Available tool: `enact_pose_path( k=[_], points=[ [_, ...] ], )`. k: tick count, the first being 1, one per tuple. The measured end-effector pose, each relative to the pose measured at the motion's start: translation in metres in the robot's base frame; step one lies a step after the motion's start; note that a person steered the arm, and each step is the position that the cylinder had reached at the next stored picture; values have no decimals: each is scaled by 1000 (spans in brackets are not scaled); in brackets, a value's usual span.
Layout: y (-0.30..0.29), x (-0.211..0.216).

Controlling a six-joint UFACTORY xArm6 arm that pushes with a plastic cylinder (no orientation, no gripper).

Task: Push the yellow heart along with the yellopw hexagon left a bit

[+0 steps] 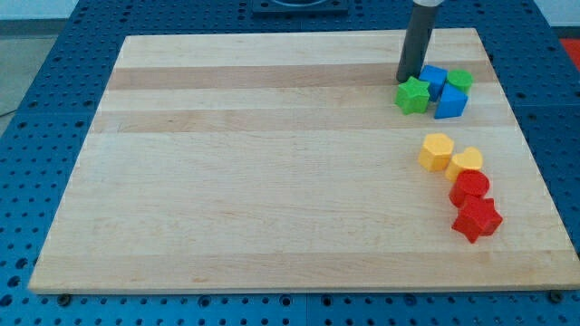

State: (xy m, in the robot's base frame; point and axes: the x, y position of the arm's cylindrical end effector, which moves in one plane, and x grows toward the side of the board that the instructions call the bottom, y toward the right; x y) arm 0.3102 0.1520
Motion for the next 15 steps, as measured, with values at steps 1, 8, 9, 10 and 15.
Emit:
enact_pose_path(
  k=[1, 8, 9, 10, 15],
  points=[
    [-61, -7],
    [-161, 179],
    [-143, 158],
    [-135, 131],
    [38, 97]
  ],
)
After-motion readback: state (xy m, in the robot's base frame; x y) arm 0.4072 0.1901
